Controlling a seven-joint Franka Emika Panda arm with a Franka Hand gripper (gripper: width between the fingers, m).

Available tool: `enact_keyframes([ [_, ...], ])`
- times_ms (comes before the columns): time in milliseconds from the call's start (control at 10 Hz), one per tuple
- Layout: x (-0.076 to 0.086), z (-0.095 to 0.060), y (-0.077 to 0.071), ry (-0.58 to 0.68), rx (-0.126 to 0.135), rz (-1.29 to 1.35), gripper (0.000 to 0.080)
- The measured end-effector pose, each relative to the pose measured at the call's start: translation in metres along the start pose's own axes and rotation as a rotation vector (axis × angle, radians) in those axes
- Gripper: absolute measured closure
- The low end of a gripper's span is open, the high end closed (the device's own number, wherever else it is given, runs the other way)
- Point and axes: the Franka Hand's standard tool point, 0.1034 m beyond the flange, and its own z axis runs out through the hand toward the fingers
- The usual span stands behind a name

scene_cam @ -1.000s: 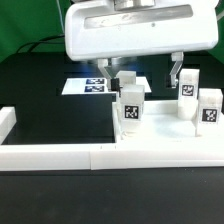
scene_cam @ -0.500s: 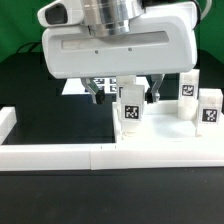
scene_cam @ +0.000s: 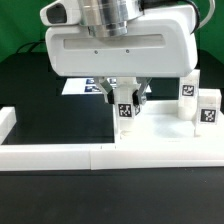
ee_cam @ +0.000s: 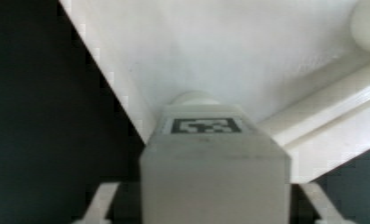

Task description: Assemble square table

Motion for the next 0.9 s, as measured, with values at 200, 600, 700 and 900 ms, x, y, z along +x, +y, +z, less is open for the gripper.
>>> enact_keyframes([
  [200,-0.0001,0.0001,-0.0001,0.000,0.000,0.163,0.0509],
  [600,-0.0004,0.0016,-0.0038,-0.004,0.022,0.759,0.0509],
  [700,0.0012,0.0024,-0.0037,0.000,0.053,0.951,0.0508],
  [900,0.0014,0.0027,-0.0006,-0.001,0.077,1.047,0.0508],
])
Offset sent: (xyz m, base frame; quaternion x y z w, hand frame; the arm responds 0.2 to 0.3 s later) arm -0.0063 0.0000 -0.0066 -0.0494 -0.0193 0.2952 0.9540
